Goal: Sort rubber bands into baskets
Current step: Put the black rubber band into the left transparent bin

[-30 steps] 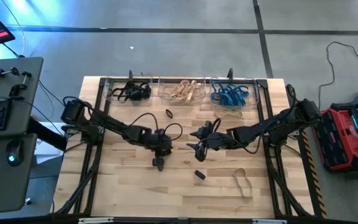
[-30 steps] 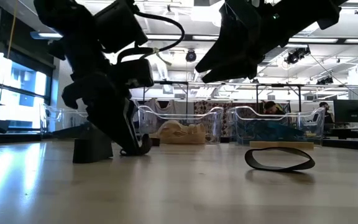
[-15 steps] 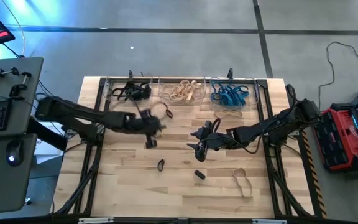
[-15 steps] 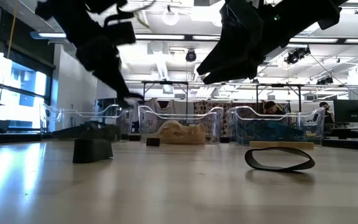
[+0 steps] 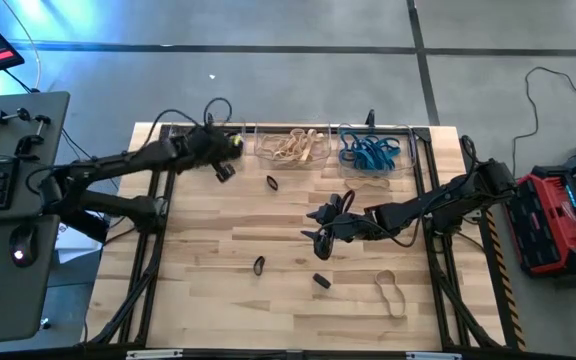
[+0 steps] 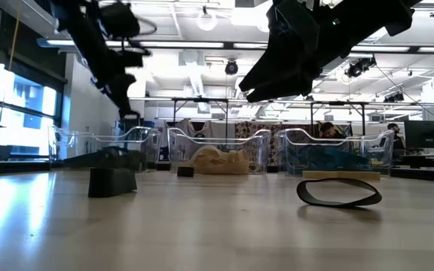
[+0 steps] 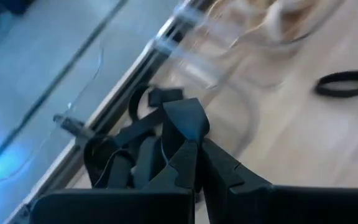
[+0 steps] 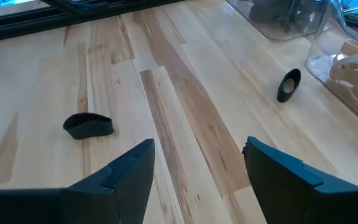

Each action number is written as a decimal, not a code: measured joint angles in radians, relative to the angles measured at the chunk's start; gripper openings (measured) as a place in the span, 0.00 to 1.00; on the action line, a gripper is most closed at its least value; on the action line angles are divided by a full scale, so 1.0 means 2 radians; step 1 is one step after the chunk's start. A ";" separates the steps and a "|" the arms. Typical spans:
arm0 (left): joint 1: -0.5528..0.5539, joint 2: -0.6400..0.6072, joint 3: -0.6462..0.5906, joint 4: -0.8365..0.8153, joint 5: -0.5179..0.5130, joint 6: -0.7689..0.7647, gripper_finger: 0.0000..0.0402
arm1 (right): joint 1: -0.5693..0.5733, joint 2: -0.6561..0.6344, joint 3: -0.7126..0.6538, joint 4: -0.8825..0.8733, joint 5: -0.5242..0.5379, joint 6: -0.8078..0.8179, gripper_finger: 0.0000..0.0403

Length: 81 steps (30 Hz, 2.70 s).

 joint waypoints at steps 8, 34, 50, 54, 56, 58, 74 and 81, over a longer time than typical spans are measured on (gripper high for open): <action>0.101 0.040 0.000 0.016 0.062 0.048 0.00 | 0.000 0.000 0.000 -0.001 0.002 0.001 0.59; 0.017 0.046 -0.021 0.095 0.129 0.030 0.41 | 0.066 0.000 0.000 -0.098 -0.037 0.079 0.59; -0.111 0.013 -0.068 0.250 0.142 -0.001 0.42 | 0.171 0.062 0.000 -0.085 -0.042 0.231 0.59; -0.137 0.013 -0.068 0.272 0.142 -0.002 0.42 | 0.178 0.087 0.000 -0.077 -0.046 0.250 0.55; -0.151 0.013 -0.068 0.289 0.142 -0.005 0.42 | 0.177 0.098 0.000 -0.075 -0.049 0.253 0.52; -0.165 0.013 -0.068 0.299 0.141 -0.010 0.42 | 0.174 0.108 0.000 -0.074 -0.051 0.253 0.47; -0.296 0.018 -0.068 0.307 0.141 0.018 0.41 | 0.132 0.092 0.023 -0.077 -0.048 0.130 0.04; -0.353 0.059 -0.068 0.309 0.135 0.071 0.41 | 0.090 0.092 0.065 -0.117 -0.059 0.031 0.01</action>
